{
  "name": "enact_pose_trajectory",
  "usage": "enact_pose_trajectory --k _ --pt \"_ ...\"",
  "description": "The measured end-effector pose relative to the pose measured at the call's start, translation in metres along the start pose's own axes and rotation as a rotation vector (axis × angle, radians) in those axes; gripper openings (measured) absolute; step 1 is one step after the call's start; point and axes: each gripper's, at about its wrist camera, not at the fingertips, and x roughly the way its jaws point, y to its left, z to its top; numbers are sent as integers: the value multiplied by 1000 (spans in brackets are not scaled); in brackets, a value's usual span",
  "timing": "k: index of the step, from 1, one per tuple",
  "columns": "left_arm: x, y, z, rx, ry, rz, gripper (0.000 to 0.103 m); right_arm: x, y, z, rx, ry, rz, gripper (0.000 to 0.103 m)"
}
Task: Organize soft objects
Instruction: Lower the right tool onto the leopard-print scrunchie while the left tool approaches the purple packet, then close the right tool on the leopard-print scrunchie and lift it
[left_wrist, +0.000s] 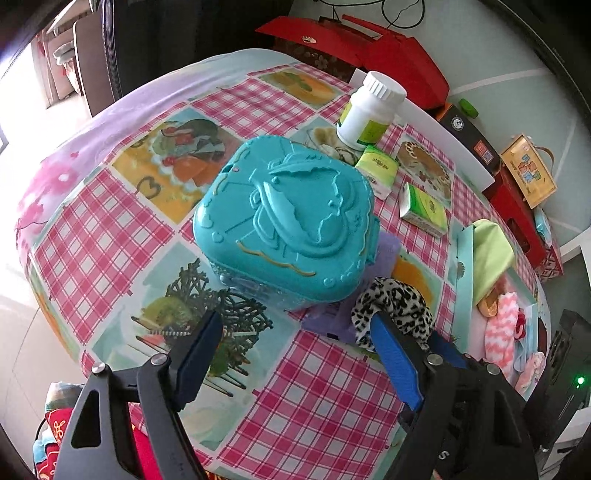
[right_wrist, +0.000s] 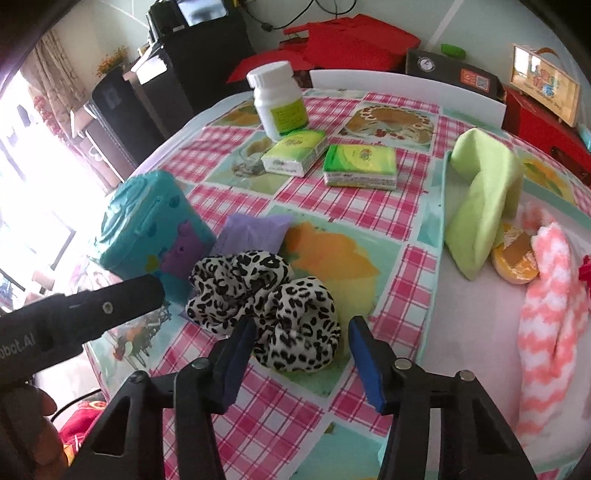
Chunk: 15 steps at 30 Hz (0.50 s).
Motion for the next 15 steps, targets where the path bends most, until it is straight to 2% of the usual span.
enact_pose_trajectory --k 10,15 --pt "0 -1 1 17 -3 -3 82 -6 3 0 -13 -11 9 32" --pt "0 -3 1 31 -7 -3 81 -16 -2 2 3 -34 13 28"
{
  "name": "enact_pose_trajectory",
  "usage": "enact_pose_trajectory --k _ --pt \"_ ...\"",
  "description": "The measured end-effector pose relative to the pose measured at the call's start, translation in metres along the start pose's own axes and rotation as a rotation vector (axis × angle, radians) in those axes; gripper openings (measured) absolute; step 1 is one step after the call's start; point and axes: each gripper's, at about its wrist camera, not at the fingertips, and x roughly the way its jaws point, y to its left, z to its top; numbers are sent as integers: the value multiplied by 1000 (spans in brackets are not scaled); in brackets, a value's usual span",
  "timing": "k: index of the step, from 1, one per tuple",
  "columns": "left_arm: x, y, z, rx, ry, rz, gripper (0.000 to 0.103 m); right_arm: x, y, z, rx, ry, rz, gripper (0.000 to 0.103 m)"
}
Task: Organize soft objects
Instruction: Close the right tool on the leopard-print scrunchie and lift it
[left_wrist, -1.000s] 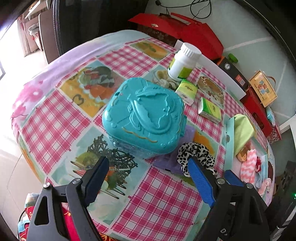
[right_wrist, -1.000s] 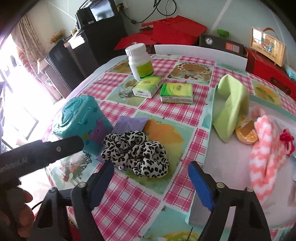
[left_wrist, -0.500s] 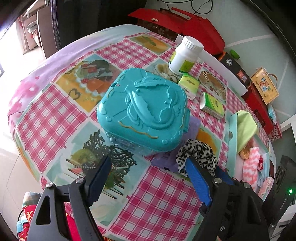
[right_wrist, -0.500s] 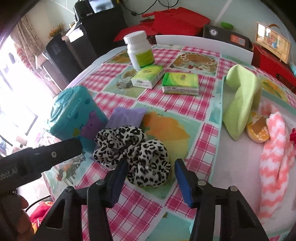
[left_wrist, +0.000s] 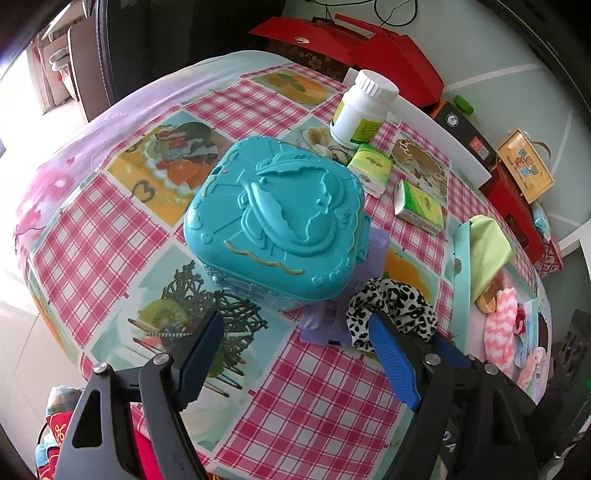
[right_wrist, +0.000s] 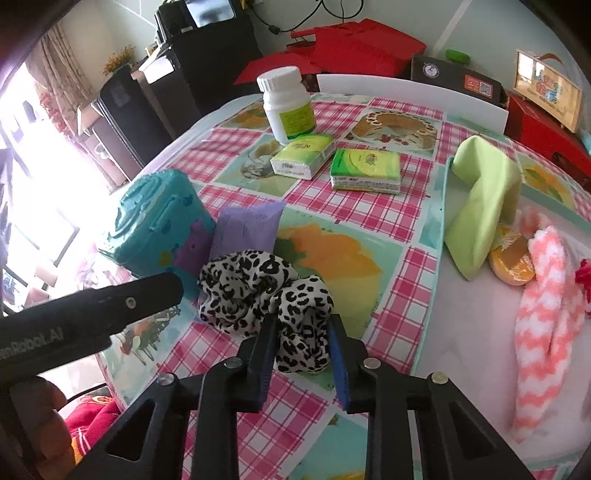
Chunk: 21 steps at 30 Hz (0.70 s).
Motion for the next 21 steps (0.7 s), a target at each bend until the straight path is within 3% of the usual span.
enact_pose_trajectory --k 14,17,21 --pt "7 -15 -3 55 4 31 81 -34 -31 0 87 -70 -46 24" --pt "14 -21 -4 72 19 41 73 -45 -39 0 111 -102 -55 24" --pt "23 -29 -6 82 38 68 73 -58 -47 1 136 -144 -54 24"
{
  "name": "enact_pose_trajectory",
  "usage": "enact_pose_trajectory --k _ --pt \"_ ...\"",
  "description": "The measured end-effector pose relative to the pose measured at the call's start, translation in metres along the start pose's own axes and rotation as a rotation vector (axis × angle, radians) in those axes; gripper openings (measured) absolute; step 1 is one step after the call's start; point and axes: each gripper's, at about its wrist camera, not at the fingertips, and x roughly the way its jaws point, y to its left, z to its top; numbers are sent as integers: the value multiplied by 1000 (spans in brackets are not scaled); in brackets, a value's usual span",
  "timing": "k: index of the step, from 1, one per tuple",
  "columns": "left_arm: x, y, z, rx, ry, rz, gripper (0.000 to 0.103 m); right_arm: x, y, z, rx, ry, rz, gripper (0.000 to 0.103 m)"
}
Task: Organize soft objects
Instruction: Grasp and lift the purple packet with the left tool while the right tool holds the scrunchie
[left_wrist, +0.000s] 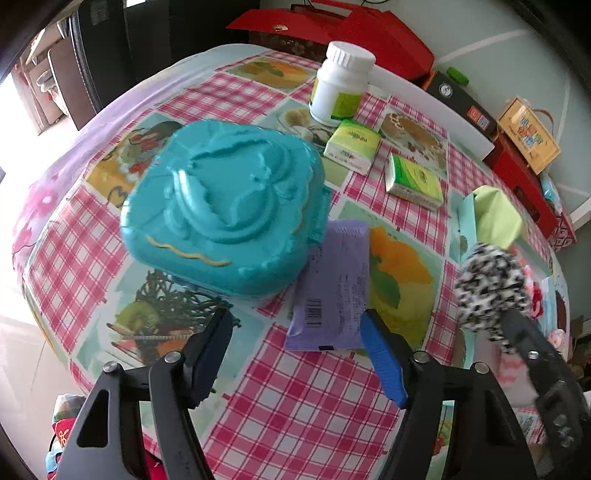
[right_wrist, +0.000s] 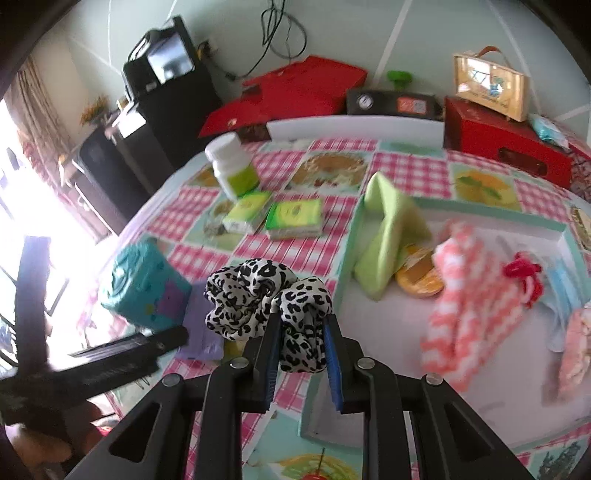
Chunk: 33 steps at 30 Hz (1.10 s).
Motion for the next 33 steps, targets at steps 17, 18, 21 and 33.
enact_pose_trajectory --k 17,18,21,33 --pt "33 -26 0 11 11 128 73 -6 -10 0 43 -9 -4 24" --pt "33 -26 0 8 11 127 73 -6 -10 0 45 -9 -4 24" --pt "33 -27 0 11 13 101 73 -5 -10 0 52 -6 -9 24" --pt "25 -30 -1 43 -8 -16 11 -1 -10 0 56 10 -13 24"
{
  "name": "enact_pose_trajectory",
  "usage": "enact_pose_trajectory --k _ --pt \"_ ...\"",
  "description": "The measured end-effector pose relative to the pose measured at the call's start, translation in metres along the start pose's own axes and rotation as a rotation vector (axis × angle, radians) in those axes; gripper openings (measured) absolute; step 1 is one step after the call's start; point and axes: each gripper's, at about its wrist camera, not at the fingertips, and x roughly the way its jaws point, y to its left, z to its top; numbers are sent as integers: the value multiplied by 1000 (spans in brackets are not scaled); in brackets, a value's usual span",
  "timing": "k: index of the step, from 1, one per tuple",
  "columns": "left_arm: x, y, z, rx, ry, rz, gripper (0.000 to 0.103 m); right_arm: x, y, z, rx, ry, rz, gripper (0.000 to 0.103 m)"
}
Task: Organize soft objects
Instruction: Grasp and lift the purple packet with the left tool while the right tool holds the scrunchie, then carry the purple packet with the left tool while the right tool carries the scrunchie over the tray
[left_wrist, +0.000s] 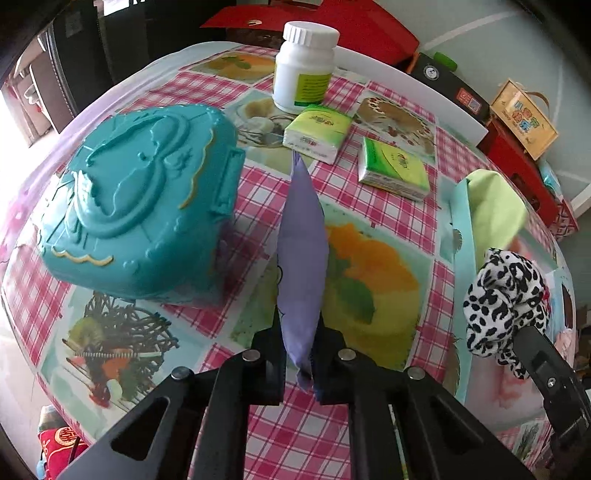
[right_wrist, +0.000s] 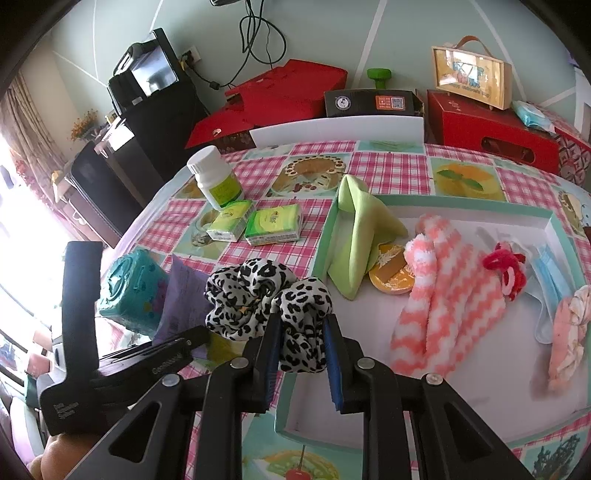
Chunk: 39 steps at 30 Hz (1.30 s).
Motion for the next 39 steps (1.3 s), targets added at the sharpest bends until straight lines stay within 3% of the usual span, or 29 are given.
enact_pose_trajectory --k 8,19,31,39 --pt "-2 -11 2 31 -13 -50 10 -1 -6 1 22 -4 -4 24" --pt "-46 -33 13 103 -98 -127 10 -13 -18 6 66 -46 -9 24" --pt "-86 -90 27 249 -189 -206 10 -33 -50 13 159 -115 -20 24" --pt "-91 -123 21 314 -195 -254 10 -57 -100 9 276 -168 -123 24"
